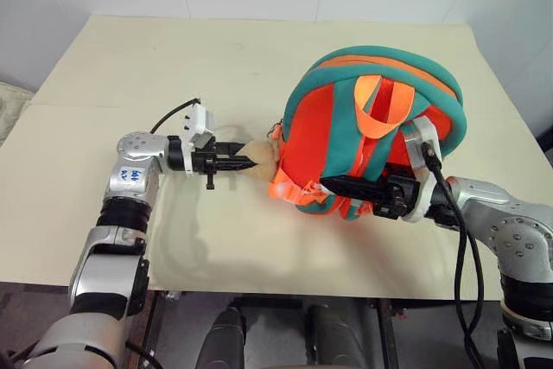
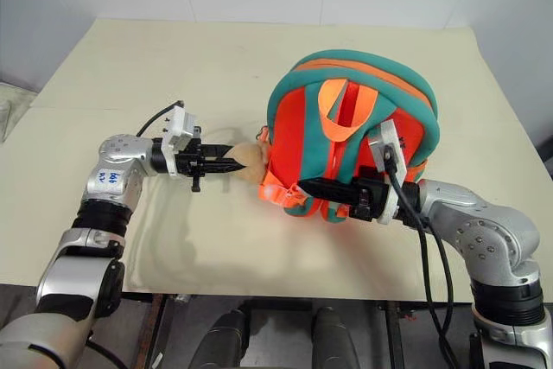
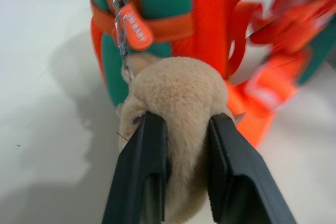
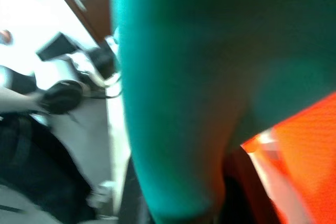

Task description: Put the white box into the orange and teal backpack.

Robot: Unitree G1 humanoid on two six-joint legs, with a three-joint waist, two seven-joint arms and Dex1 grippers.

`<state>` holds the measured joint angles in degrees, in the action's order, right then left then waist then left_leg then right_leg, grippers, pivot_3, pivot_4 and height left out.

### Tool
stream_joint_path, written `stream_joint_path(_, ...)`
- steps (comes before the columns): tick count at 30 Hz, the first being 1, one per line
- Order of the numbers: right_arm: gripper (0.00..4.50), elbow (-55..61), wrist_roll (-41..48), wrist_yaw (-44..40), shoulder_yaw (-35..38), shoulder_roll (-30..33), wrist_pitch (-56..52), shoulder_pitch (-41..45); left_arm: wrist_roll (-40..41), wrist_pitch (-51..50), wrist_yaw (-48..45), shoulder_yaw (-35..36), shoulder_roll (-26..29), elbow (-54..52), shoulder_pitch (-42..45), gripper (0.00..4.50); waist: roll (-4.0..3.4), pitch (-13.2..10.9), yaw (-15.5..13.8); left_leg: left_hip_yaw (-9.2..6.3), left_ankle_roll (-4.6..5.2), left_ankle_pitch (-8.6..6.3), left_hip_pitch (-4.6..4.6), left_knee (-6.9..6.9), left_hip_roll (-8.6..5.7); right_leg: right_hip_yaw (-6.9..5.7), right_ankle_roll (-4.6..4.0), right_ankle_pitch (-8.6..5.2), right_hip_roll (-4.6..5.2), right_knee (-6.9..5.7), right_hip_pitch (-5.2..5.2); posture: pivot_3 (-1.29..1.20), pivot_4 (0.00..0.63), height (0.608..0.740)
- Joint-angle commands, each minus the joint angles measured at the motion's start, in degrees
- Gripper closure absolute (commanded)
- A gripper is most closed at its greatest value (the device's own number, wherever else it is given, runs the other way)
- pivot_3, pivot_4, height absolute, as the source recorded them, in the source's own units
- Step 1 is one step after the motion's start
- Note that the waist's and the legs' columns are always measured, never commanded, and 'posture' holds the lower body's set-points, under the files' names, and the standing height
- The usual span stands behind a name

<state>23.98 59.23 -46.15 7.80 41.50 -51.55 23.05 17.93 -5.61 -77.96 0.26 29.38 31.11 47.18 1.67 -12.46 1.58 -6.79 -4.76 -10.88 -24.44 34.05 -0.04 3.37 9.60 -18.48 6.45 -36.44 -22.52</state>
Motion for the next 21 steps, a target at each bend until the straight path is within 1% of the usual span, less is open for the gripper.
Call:
stream_joint_path(1,2.75,3.0,-1.9,-4.6,3.6,3.8,3.9,-0.9,4.2,-4.7,1.2,3.6,3.0,-9.6,-1.5,2.27,0.00,0.0,0.0,-0.01,0.00,0.00,0.01,0.00,0.00,0.00,0.00,0.00,0.00,0.01,0.02,0.00,0.150,0.740)
stream_joint_path(5,1.39,3.2,-4.0,-9.8,10.6,11.2,5.4,-7.9,6.6,-11.2,1.7,5.8,8.4,-18.5,-7.2,0.98,-0.01,0.0,-0.1,0.00,0.00,0.00,0.04,-0.02,-0.01,0.00,-0.01,-0.01,0.02,0.07,0.08,0.00,0.150,0.740)
stream_joint_path(6,0.97,3.0,-5.1,-11.6,12.1,12.9,6.3,-10.5,7.2,-11.9,2.0,6.4,9.3,-19.8,-8.5,0.62,-0.01,0.0,-0.1,0.00,0.01,-0.01,0.05,-0.07,-0.01,0.00,-0.01,-0.01,0.02,0.13,0.09,0.00,0.150,0.740)
stream_joint_path(7,0.72,2.6,-6.1,-14.0,14.3,14.4,7.4,-13.6,7.8,-12.0,1.7,7.1,10.3,-21.2,-10.1,0.36,-0.01,0.0,-0.1,0.00,0.01,-0.01,0.06,-0.08,0.00,0.00,-0.01,-0.01,0.01,0.16,0.10,0.00,0.150,0.740)
stream_joint_path(8,0.35,1.7,-7.9,-14.6,16.4,15.2,8.8,-16.1,8.0,-11.1,1.2,7.7,11.2,-22.2,-11.6,0.04,0.00,0.0,-0.1,0.00,0.01,-0.01,0.05,-0.08,-0.01,0.00,-0.02,-0.01,0.01,0.16,0.09,0.00,0.150,0.740)
stream_joint_path(9,0.02,0.9,-8.9,-15.4,18.3,15.7,9.8,-18.1,8.3,-11.3,0.3,8.0,12.4,-23.3,-13.3,0.00,0.00,0.0,-0.1,0.00,0.01,-0.01,0.12,-0.09,0.00,-0.01,-0.03,-0.02,0.00,0.19,0.16,0.00,0.150,0.740)
stream_joint_path(12,0.02,-1.5,-11.5,-18.1,21.8,17.0,12.3,-21.9,8.9,-11.1,0.4,9.1,14.1,-24.7,-15.8,0.00,-0.01,0.0,-0.1,0.04,0.01,-0.01,0.20,-0.10,0.00,0.00,-0.06,0.01,0.01,0.30,0.26,0.00,0.150,0.740)
stream_joint_path(15,0.02,-5.1,-17.2,-19.5,24.3,16.6,18.4,-25.1,9.8,-10.9,2.3,11.7,14.9,-24.9,-18.3,0.00,-0.01,0.0,0.0,0.07,0.02,0.00,0.29,-0.10,0.04,-0.03,-0.11,0.04,0.01,0.47,0.36,0.00,0.150,0.740)
stream_joint_path(18,0.02,-6.9,-19.8,-20.1,25.1,15.9,22.1,-26.3,10.0,-10.7,3.3,12.6,15.3,-26.6,-21.2,0.00,-0.02,0.0,0.1,0.15,0.04,0.01,0.35,-0.09,0.05,-0.02,-0.16,0.08,0.04,0.59,0.47,0.00,0.150,0.740)
stream_joint_path(21,0.02,-9.5,-21.1,-20.6,23.9,17.0,23.3,-24.9,11.8,-13.0,4.7,13.9,15.7,-30.1,-24.1,0.00,-0.03,0.0,0.0,0.16,0.04,0.01,0.37,-0.09,0.05,-0.02,-0.16,0.08,0.06,0.62,0.49,0.00,0.150,0.740)
